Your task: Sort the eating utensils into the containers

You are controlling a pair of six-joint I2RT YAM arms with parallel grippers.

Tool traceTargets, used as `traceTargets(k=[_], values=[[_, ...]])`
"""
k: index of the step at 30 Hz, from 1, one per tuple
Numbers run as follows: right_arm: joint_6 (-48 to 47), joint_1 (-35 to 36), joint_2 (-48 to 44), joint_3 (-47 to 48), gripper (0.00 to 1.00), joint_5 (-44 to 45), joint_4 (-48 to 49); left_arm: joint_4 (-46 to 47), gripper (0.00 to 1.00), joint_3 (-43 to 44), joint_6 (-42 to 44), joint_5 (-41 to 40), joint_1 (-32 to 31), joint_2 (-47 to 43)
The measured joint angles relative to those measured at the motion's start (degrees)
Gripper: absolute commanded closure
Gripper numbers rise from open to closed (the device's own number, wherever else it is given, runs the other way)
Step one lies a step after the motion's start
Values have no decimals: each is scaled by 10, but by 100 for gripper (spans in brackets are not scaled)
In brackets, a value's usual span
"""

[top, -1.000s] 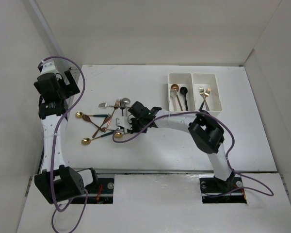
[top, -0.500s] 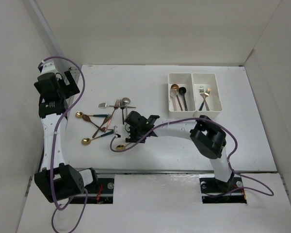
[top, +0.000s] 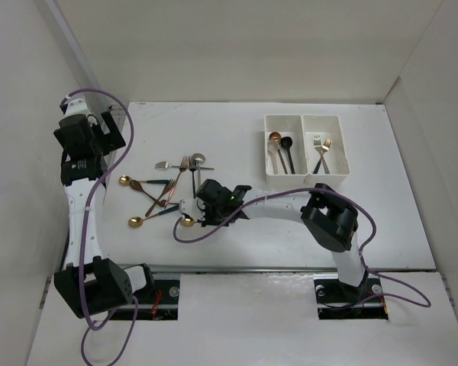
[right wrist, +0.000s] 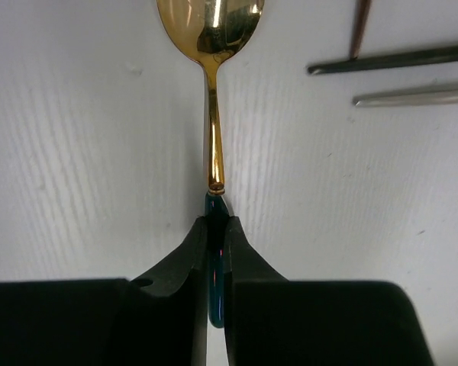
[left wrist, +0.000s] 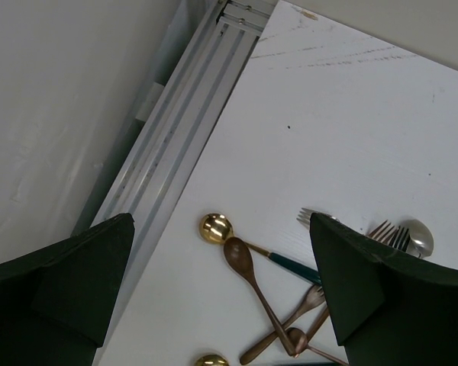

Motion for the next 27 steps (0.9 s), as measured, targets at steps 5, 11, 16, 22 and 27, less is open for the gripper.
traceTargets(k=[5,11,16,22,27], values=[[15,9,-58,-66,100,-9,-14,-1,2,0,-2,2,4,2],[104,-11,-177,-119,100,-23,30,-11,10,9,-8,18,4,17],[223,-101,-279,-120,100,-7,169,-29,22,37,-9,40,1,49],[383,-257,-288,-92,100,72,268,-45,22,49,-2,39,-88,97],[476,-346,-231,-77,100,146,282,-54,35,62,6,46,-221,174]])
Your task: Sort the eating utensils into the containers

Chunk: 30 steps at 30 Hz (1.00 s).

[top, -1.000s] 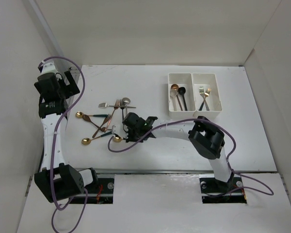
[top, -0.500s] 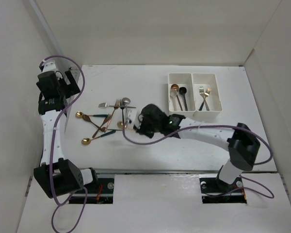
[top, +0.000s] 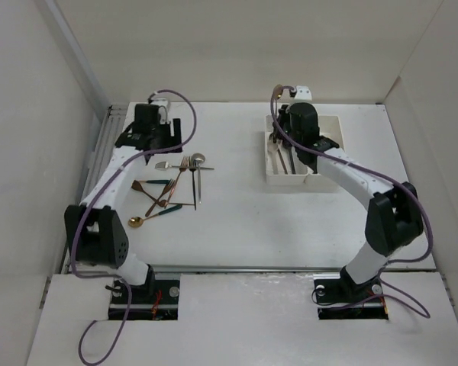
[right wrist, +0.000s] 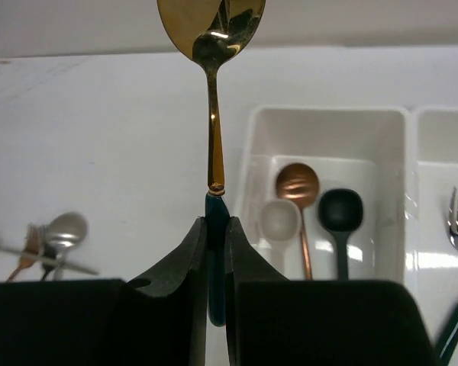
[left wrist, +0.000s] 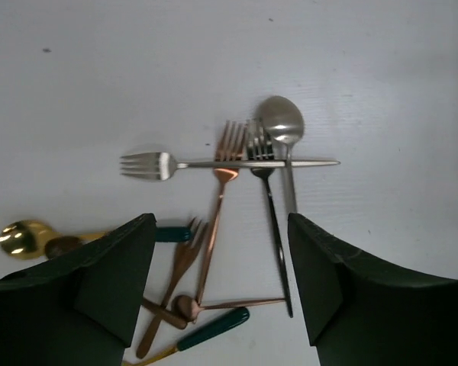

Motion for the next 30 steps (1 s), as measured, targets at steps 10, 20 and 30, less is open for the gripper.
traceTargets(k=[10,20,30], values=[[67,-24,143,30,93,47,-87,-33,36,95,-14,12,-87,212],[83,-25,143,38,51,84,-163,-47,56,117,-34,14,-122,278],[67,-24,50,14,51,115,-158,-53,64,152,-41,5,-119,331]])
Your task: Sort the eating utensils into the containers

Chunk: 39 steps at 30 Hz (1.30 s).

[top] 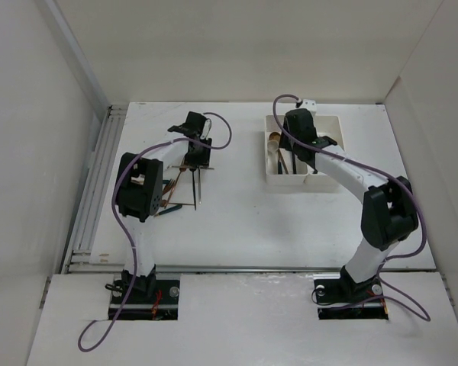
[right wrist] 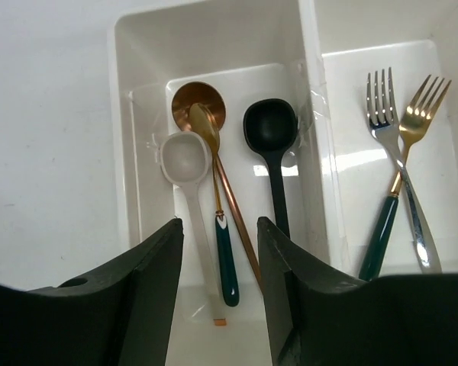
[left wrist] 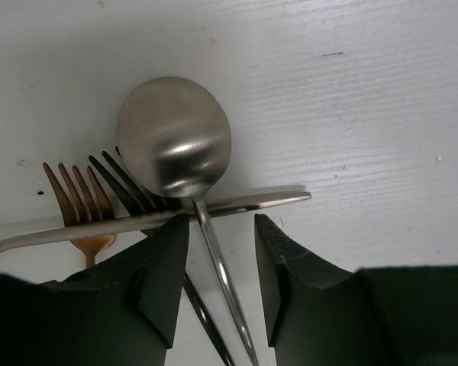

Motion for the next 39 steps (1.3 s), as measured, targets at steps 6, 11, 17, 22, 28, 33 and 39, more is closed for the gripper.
traceTargets(k=[6,11,17,22,28,33,39], values=[[-9,0,-14,-6,51,9,6,-3,72,0,-1,-1,0,3],[-11,0,-16,-21,51,12,7,-3,86,-2,-2,3,0,13],[-14,0,-25,-35,51,21,6,-1,100,-2,-3,10,1,13],[-17,0,-43,-42,52,25,8,-1,100,-2,-3,15,2,13],[-46,7,-66,-42,37,27,9,-7,100,-2,-10,50,3,7],[-78,38,-108,-42,27,-16,15,-25,100,32,-27,111,10,-25],[-46,96,-158,-60,17,-147,97,16,100,56,-75,193,29,-144]])
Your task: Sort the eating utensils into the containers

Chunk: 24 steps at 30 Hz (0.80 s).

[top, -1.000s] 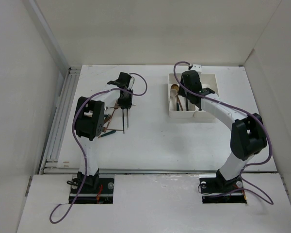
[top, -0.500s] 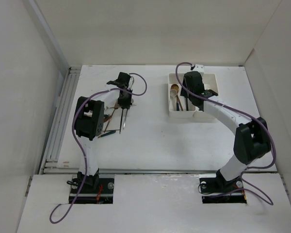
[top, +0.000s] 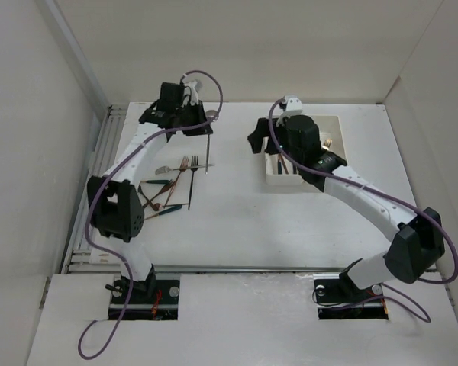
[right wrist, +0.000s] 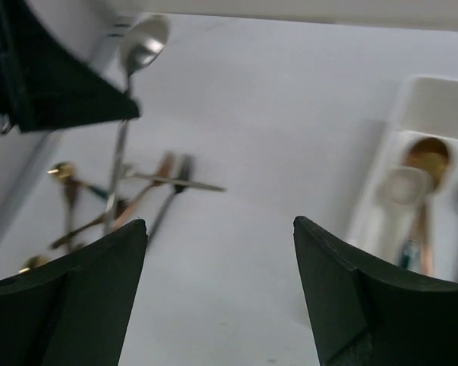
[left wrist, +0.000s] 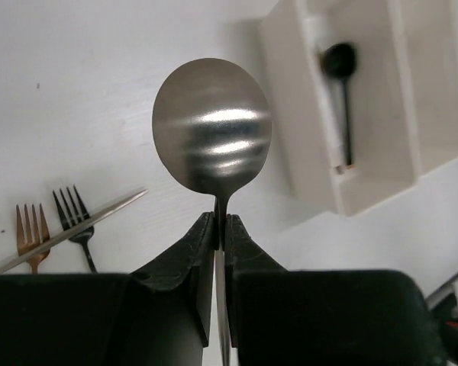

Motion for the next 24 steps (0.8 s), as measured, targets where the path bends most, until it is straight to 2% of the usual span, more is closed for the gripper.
traceTargets(k=[7,12,17,20,21,24], values=[[83,80,49,-9,16,-115,124,69,100,-27,-49,57,7,-136],[110,95,92,-3,17,-152,160,80,100,-57,-61,64,-3,-158],[131,99,115,7,25,-165,179,76,100,-83,-65,61,-19,-158],[144,99,128,14,42,-164,190,76,100,-86,-66,61,-24,-160],[146,99,134,17,56,-162,193,76,100,-86,-66,61,-24,-162],[154,99,155,27,77,-156,199,78,100,-88,-68,61,-24,-169]])
